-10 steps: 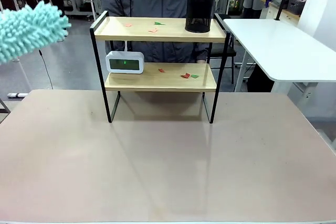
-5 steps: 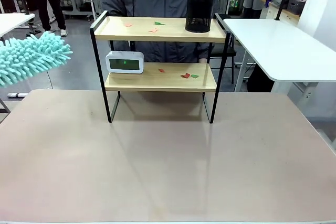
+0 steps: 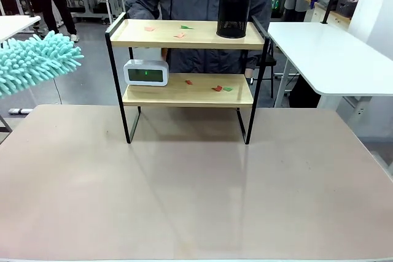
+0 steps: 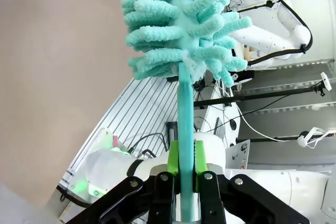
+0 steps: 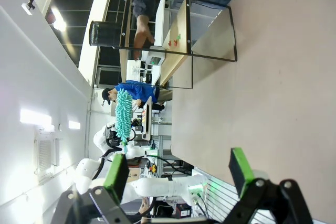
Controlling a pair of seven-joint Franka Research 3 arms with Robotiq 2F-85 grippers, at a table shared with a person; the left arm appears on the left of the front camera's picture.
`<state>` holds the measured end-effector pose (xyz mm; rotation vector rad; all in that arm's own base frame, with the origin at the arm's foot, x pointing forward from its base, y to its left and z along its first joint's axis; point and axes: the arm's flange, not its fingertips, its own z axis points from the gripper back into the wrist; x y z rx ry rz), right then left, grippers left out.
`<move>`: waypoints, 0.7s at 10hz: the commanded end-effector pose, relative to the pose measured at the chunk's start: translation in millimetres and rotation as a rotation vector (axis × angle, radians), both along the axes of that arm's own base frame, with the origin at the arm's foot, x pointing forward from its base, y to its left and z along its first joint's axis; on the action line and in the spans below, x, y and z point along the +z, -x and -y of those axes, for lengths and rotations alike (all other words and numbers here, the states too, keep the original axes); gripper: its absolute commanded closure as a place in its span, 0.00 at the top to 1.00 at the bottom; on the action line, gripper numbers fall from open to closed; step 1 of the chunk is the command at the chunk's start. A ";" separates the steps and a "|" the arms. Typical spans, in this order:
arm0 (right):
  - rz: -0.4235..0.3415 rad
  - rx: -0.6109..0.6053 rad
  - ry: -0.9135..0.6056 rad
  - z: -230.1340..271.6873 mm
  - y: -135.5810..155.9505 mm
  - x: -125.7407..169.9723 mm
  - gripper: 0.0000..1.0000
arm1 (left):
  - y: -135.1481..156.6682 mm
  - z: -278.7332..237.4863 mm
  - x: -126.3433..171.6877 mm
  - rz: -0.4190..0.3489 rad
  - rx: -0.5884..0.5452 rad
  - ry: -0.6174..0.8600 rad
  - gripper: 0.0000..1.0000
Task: Clean the shelf.
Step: Clean the specific tier of the Shelf with the Duster once objects are removed.
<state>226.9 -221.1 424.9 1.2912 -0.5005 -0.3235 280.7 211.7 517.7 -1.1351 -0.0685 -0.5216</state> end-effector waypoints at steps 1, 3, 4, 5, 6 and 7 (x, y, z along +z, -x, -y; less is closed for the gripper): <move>0.036 0.002 0.000 1.0 -1.7 1.1 1.00 | 2.3 -1.5 2.3 0.011 -0.015 0.011 0.00; 0.036 0.002 0.000 1.0 -1.7 1.1 1.00 | 2.3 -1.5 2.3 0.011 -0.015 0.011 0.00; 0.036 0.002 0.000 1.0 -1.7 1.1 1.00 | 2.3 -1.5 2.3 0.011 -0.015 0.011 0.00; 0.036 0.002 0.000 1.0 -1.7 1.1 1.00 | 2.3 -1.5 2.3 0.011 -0.015 0.011 0.00; 0.036 0.002 0.000 1.0 -1.7 1.1 1.00 | 2.3 -1.5 2.3 0.011 -0.015 0.011 0.00; 0.036 0.002 0.000 1.0 -1.7 1.1 1.00 | 2.3 -1.5 2.3 0.011 -0.015 0.011 0.00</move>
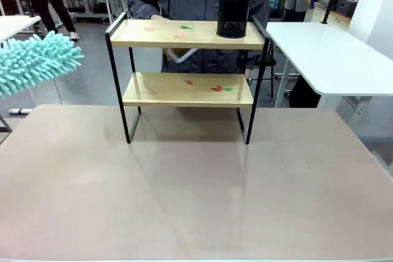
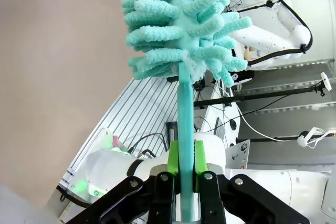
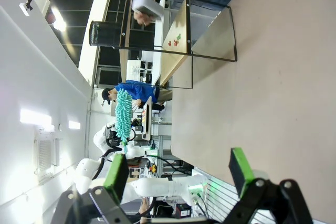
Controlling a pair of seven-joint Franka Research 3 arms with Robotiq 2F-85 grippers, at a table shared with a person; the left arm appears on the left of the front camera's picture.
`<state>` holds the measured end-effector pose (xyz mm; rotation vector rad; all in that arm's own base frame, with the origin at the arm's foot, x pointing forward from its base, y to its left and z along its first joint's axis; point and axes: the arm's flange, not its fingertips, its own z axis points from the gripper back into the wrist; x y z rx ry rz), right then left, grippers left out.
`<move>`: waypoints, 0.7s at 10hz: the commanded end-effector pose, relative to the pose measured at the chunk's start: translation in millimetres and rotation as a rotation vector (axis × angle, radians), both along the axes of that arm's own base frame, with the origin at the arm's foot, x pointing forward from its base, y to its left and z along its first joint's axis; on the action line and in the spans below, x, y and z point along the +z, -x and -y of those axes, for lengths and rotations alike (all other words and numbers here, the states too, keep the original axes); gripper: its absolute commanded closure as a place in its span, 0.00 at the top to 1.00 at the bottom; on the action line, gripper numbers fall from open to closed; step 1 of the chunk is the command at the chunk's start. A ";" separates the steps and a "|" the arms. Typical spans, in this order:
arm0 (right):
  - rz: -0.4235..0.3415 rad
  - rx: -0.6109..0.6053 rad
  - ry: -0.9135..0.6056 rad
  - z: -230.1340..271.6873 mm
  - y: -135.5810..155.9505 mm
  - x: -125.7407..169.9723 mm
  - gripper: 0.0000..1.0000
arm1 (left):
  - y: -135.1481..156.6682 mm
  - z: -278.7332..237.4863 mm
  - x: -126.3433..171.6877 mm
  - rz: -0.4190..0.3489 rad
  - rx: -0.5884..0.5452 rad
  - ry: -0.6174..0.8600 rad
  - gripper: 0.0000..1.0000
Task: Clean the shelf.
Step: Clean the specific tier of the Shelf with the Duster once objects are removed.
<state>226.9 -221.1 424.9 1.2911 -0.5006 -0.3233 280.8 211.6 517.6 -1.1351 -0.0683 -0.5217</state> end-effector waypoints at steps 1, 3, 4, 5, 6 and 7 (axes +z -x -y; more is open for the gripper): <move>0.036 0.002 0.000 1.0 -1.7 1.1 1.00 | 2.4 -1.6 2.3 0.011 -0.014 0.011 0.00; 0.036 0.002 0.000 1.0 -1.7 1.1 1.00 | 2.4 -1.6 2.3 0.011 -0.014 0.011 0.00; 0.036 0.002 0.000 1.0 -1.7 1.1 1.00 | 2.4 -1.6 2.3 0.011 -0.014 0.011 0.00; 0.036 0.002 0.000 1.0 -1.7 1.1 1.00 | 2.4 -1.6 2.3 0.011 -0.014 0.011 0.00; 0.036 0.002 0.000 1.0 -1.7 1.1 1.00 | 2.4 -1.6 2.3 0.011 -0.014 0.011 0.00; 0.036 0.002 0.000 1.0 -1.7 1.1 1.00 | 0.0 0.0 0.0 0.000 0.000 0.000 0.12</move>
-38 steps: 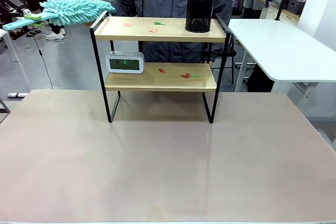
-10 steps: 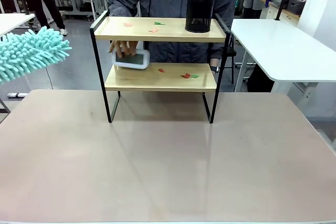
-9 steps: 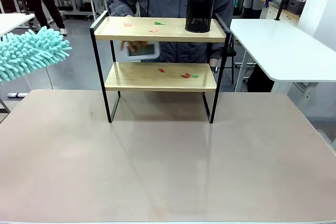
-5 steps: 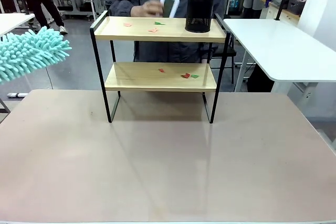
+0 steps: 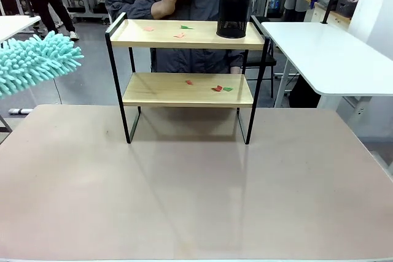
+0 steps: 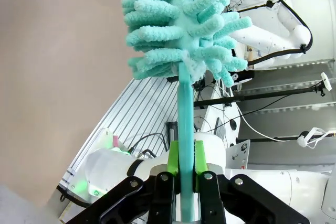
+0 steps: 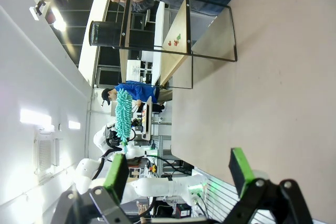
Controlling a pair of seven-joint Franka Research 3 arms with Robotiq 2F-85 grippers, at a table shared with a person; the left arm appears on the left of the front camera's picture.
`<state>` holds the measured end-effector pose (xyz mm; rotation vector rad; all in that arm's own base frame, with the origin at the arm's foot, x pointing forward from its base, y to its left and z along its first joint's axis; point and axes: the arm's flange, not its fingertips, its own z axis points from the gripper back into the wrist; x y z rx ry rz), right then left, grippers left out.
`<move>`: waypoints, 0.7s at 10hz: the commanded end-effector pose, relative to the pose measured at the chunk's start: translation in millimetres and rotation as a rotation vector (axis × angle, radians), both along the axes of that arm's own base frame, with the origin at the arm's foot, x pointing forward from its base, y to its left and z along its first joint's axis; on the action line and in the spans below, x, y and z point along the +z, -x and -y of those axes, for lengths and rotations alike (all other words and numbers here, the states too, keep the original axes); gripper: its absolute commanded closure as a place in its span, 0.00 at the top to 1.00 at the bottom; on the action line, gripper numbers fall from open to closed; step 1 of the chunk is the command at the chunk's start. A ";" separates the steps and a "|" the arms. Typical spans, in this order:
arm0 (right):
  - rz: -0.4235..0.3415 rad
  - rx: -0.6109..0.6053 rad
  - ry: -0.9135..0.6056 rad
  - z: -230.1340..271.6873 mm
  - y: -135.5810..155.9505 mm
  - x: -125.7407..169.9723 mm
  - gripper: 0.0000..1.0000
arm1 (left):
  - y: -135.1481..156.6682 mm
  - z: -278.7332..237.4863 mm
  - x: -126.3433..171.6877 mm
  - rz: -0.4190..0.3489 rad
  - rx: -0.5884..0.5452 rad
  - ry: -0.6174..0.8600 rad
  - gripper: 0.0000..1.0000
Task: Clean the shelf.
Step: Clean the specific tier of the Shelf with the Duster once objects are removed.
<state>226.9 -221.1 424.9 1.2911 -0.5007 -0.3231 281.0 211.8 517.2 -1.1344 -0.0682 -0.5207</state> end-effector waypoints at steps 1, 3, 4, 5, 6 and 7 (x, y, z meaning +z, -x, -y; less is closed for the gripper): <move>0.036 0.002 -0.001 1.0 -1.7 1.1 1.00 | 8.3 8.8 2.8 -0.030 0.091 -0.047 0.12; 0.036 0.002 -0.001 1.0 -1.7 1.1 1.00 | 44.8 48.3 19.9 0.003 0.097 -0.017 0.12; 0.036 0.002 -0.001 1.0 -1.7 1.1 1.00 | 59.3 75.2 23.2 0.011 0.085 -0.070 0.12; 0.036 0.002 -0.001 1.0 -1.7 1.1 1.00 | 68.3 99.3 26.8 0.042 0.021 -0.079 0.12; 0.036 0.002 -0.001 1.0 -1.7 1.1 1.00 | 73.5 123.6 32.5 0.064 -0.014 -0.070 0.12; 0.036 0.002 -0.001 1.0 -1.7 1.1 1.00 | 73.6 149.7 34.6 0.063 -0.039 -0.091 0.12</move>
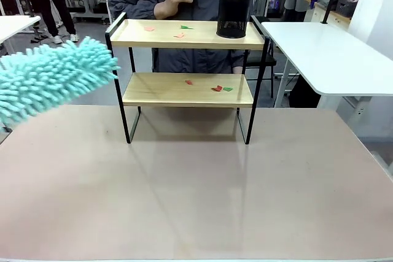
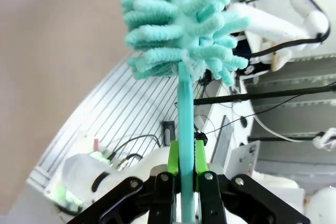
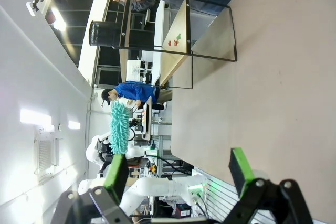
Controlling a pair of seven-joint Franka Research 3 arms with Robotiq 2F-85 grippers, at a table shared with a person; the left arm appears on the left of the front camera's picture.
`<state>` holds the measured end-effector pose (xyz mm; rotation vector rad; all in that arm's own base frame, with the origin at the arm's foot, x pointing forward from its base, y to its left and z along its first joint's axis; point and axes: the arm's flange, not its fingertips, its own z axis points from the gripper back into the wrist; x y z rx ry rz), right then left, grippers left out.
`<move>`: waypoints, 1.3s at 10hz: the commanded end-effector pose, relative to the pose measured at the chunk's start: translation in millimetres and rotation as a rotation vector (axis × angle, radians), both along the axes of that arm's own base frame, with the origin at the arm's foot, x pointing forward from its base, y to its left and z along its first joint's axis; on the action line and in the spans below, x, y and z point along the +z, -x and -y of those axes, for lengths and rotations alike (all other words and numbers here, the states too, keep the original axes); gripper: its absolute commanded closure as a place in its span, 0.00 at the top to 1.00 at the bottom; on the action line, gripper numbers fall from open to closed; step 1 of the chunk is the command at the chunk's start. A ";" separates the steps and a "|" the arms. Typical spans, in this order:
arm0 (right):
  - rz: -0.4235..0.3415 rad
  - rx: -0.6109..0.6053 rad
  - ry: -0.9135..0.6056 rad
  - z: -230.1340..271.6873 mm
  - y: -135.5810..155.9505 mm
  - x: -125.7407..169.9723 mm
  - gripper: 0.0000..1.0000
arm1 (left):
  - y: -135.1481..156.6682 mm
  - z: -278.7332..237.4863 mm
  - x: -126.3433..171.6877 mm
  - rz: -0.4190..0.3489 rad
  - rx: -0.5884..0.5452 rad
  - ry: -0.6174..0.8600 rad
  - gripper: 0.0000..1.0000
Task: Clean the shelf.
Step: Clean the specific tier of the Shelf with the Duster once objects are removed.
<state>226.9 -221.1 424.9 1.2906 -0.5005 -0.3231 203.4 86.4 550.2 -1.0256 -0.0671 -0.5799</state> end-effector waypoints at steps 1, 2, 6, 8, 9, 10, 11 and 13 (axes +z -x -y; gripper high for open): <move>0.036 0.002 -0.001 1.0 -1.7 1.0 1.00 | -8.1 56.9 1.1 0.010 -0.020 -0.003 0.12; 0.036 0.002 -0.001 1.0 -1.7 1.0 1.00 | -17.6 91.1 -2.8 -0.002 0.006 -0.041 0.12; 0.036 0.002 -0.001 1.0 -1.7 1.0 1.00 | -70.5 166.5 -18.9 -0.060 0.124 -0.091 0.12; 0.036 0.002 -0.001 1.0 -1.7 1.0 1.00 | -44.4 145.8 -13.2 0.026 0.088 -0.104 0.12; 0.036 0.002 -0.001 1.0 -1.7 1.0 1.00 | -44.4 145.8 -13.2 0.026 0.088 -0.104 0.12; 0.036 0.002 -0.001 1.0 -1.7 1.0 1.00 | -58.5 160.1 -19.7 0.008 0.102 -0.117 0.12; 0.036 0.002 -0.001 1.0 -1.7 1.0 1.00 | -57.7 170.0 -25.2 0.043 0.223 -0.120 0.12; 0.036 0.002 -0.001 1.0 -1.7 1.0 1.00 | -77.4 194.4 -36.1 0.089 0.328 -0.131 0.12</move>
